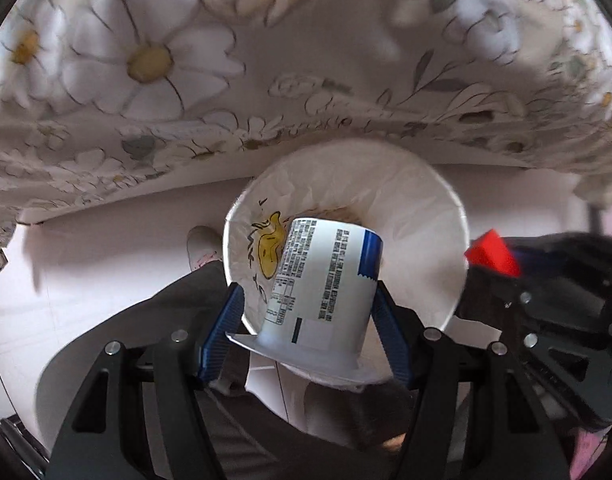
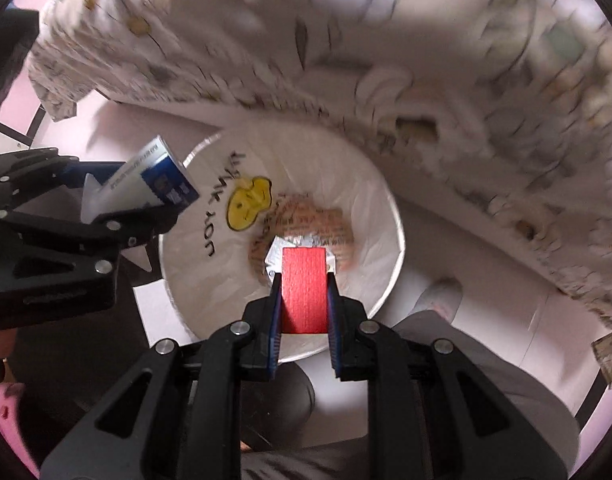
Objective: Collect trash
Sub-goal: 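Carry the yogurt cup and red block over the trash bin with both tools, then open both tools to drop the yogurt cup and red block into the bin, then move both tools back to the green block and black foam tube, then grasp the green block with left tool while right tool grasps black foam tube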
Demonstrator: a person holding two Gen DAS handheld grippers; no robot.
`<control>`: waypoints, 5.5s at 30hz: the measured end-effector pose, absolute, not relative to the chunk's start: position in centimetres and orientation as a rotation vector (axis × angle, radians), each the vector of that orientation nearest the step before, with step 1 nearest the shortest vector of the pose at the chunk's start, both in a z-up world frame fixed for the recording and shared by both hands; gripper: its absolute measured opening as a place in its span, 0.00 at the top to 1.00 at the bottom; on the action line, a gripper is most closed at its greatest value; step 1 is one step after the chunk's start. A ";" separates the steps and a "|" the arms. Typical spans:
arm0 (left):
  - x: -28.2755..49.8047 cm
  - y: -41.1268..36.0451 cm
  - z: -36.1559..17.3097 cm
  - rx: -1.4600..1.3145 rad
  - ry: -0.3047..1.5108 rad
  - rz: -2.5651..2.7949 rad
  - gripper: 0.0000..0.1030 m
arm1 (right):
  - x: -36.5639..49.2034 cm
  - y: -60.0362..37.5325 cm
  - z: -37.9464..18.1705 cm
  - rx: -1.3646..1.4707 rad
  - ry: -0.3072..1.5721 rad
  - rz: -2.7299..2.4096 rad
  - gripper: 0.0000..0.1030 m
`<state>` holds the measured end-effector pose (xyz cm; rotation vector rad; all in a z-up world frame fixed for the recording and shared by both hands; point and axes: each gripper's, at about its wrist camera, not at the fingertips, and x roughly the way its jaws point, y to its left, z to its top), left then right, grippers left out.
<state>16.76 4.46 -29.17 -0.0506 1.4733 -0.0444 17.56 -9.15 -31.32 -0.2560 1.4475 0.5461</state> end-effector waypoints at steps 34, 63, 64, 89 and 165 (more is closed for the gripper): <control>19.7 2.9 -43.3 -0.170 1.716 0.015 0.34 | 19.8 -7.8 -43.3 -0.246 1.630 0.514 0.80; 19.9 3.3 -41.0 -0.099 1.675 0.010 0.31 | 18.8 -8.0 -41.6 -0.338 1.542 0.462 0.53; 19.8 3.1 -40.5 -0.083 1.656 0.006 0.31 | 18.7 -8.1 -41.2 -0.339 1.534 0.460 0.53; 21.1 4.9 -11.0 0.385 1.111 -0.182 0.12 | 21.2 -17.2 -5.3 -0.528 0.719 0.670 0.22; 43.7 3.2 -13.8 0.390 1.183 -1.009 0.54 | 45.4 -5.4 -14.4 -0.856 1.120 1.320 0.47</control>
